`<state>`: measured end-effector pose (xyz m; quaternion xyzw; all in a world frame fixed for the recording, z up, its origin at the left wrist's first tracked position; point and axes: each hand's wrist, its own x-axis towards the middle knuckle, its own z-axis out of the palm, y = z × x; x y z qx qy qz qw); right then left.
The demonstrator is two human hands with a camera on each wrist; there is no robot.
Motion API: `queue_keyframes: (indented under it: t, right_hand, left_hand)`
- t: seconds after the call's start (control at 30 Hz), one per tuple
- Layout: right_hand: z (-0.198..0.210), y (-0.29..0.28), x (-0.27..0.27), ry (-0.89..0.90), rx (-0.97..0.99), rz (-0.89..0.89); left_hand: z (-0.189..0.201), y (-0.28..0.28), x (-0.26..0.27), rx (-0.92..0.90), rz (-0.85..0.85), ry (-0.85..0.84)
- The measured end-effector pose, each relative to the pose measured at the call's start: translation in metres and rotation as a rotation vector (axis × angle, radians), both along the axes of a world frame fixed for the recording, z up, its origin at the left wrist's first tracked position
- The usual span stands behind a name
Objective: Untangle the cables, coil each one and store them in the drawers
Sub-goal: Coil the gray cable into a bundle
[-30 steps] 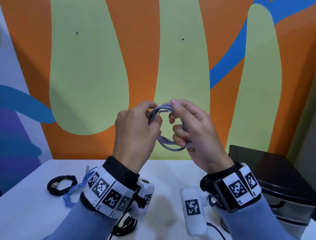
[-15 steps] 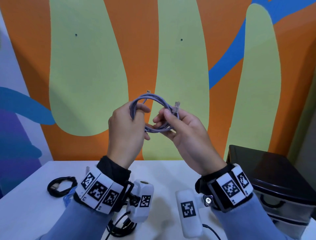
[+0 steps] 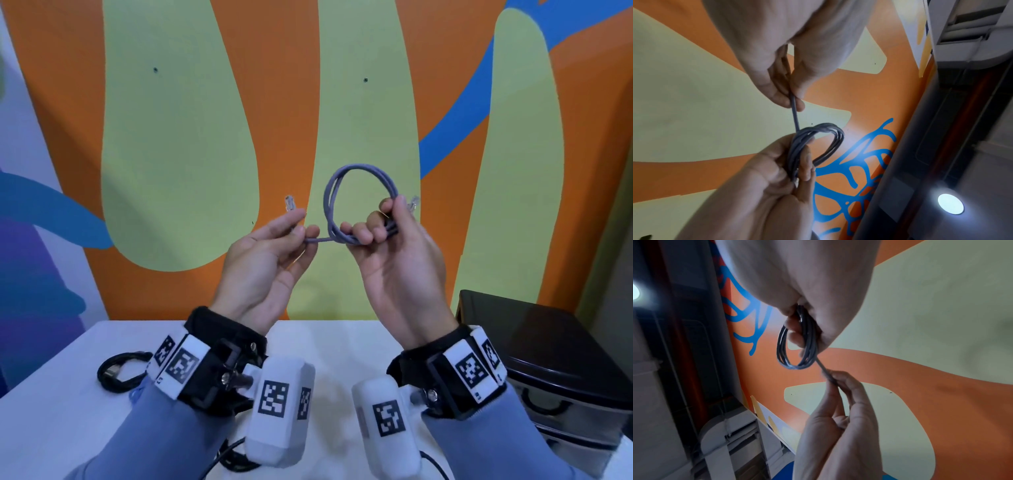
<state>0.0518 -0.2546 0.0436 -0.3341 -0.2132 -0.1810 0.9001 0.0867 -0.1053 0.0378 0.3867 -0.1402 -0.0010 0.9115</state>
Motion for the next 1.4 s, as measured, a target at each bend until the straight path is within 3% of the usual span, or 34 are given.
queue_keyframes:
  t: [0.17, 0.3, 0.5, 0.57, 0.67, 0.8, 0.87, 1.0, 1.13, 1.3, 1.4]
  right_hand:
    - [-0.002, -0.003, 0.004, 0.017, 0.080, -0.095]
    - [0.002, -0.005, 0.003, 0.062, 0.032, -0.238]
    - [-0.001, -0.015, 0.008, 0.168, -0.176, -0.532]
    - [-0.002, -0.016, 0.006, 0.157, -0.285, -0.617]
    - [-0.003, -0.009, 0.000, 0.073, -0.445, -0.682]
    - [-0.004, -0.002, -0.003, 0.006, -0.453, -0.529]
    - [-0.005, 0.001, -0.004, -0.009, -0.486, -0.525]
    - [-0.009, 0.009, -0.010, -0.083, -0.641, -0.590]
    - [-0.009, 0.010, -0.015, -0.146, -0.819, -0.636]
    - [0.000, 0.001, -0.014, -0.086, -0.547, -0.341]
    - [0.004, -0.004, -0.015, -0.061, -0.458, -0.198]
  left_hand:
    - [-0.009, -0.013, -0.001, -0.065, 0.077, -0.016]
    - [-0.007, -0.016, -0.007, -0.088, 0.141, -0.167]
    - [-0.005, -0.016, -0.022, 0.357, 0.324, -0.696]
    - [-0.004, -0.018, -0.029, 0.512, 0.333, -0.793]
    - [-0.004, -0.023, -0.033, 0.557, 0.333, -0.786]
    - [-0.004, -0.018, -0.021, 0.607, 0.653, -0.711]
    - [-0.005, -0.013, -0.014, 0.661, 0.713, -0.654]
    - [-0.009, -0.007, -0.004, 0.692, 0.659, -0.548]
    - [-0.006, 0.003, 0.002, 0.596, 0.424, -0.428]
    - [-0.007, 0.007, 0.001, 0.383, 0.194, -0.369]
    - [-0.007, 0.007, -0.002, 0.225, -0.075, -0.248]
